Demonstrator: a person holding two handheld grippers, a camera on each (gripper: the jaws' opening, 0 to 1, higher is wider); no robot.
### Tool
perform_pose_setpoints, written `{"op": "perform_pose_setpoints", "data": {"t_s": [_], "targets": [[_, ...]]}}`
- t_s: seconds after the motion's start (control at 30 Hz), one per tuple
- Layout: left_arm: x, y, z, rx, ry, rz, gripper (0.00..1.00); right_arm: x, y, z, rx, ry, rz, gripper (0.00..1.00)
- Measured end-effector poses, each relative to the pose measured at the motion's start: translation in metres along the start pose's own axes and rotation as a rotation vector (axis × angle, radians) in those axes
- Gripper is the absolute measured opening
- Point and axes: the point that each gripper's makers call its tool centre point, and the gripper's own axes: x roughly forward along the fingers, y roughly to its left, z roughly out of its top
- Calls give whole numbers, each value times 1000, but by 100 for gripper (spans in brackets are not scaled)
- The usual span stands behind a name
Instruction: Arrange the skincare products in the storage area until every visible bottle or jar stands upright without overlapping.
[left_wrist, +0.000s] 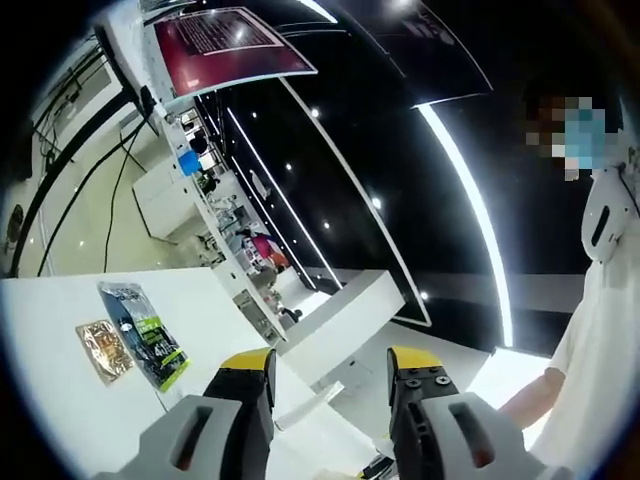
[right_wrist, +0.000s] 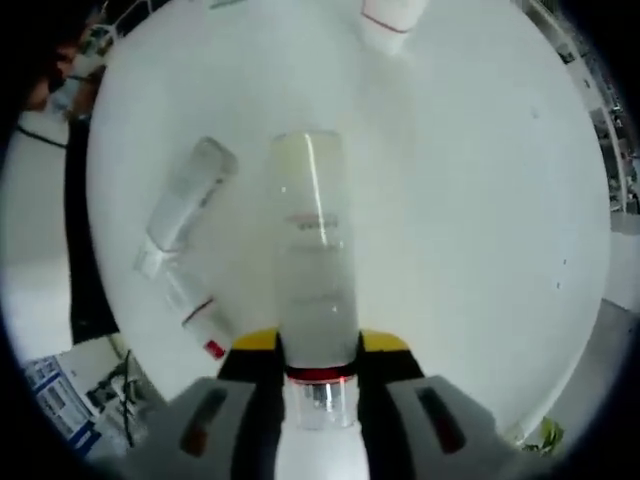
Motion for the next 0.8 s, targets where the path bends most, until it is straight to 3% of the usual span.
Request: {"op": "perform_pose_setpoints", "data": {"t_s": [0.03, 0.3, 0.8], "targets": [[0, 0, 0, 1, -2, -1, 46, -3, -2, -1, -42, 20, -9, 24], [1, -2, 2, 5, -6, -13, 46, -22, -5, 9, -119, 63, -27, 24], [3, -8, 1, 12, -7, -34, 46, -45, -8, 15, -207, 149, -31, 23]]}}
